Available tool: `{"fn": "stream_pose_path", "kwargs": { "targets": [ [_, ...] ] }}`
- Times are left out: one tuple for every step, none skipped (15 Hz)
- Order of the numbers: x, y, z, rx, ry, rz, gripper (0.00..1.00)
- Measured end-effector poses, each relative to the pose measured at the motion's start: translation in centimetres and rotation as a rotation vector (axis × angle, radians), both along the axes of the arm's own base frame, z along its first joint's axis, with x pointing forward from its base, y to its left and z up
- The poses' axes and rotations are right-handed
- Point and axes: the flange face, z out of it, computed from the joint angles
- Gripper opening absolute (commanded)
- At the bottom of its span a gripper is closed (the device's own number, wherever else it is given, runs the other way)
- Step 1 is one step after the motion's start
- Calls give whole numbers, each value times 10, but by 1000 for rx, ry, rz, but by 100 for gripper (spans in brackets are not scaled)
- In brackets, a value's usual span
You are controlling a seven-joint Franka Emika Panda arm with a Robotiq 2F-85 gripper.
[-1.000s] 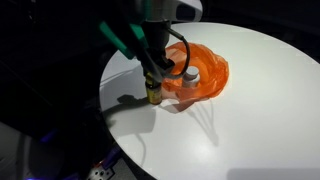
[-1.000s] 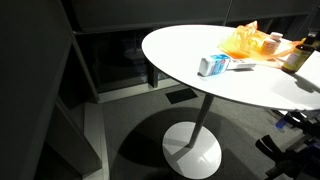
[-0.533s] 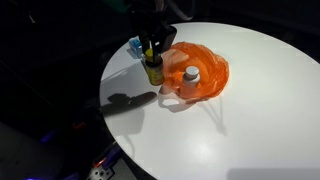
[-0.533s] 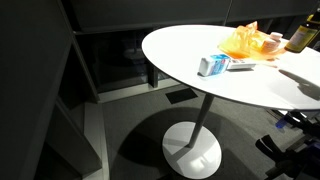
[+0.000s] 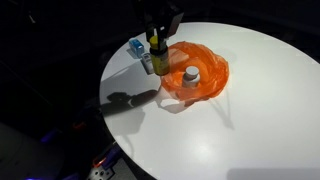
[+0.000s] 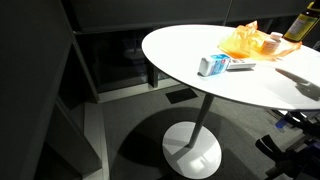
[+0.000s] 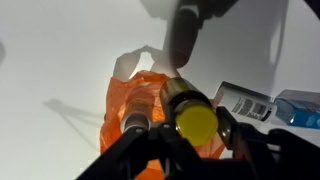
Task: Put the brown bottle in the plastic
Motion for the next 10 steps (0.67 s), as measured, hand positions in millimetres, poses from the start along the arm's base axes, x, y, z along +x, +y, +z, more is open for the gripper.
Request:
{"fn": "stream_pose_path", "kwargs": {
  "targets": [
    [0, 0, -1, 0, 1, 0, 20],
    [1, 0, -1, -1, -1, 2, 20],
    [2, 0, -2, -3, -6, 4, 20],
    [3, 0, -2, -5, -13, 7, 20],
    [5, 0, -2, -9, -21, 10, 20],
    [8, 1, -3, -13, -31, 15, 20],
    [11, 1, -3, -17, -41, 22, 20],
    [15, 2, -4, -22, -49, 30, 20],
    [20, 2, -5, -26, -58, 38, 20],
    [25, 1, -6, -31, -63, 46, 20]
  ]
}}
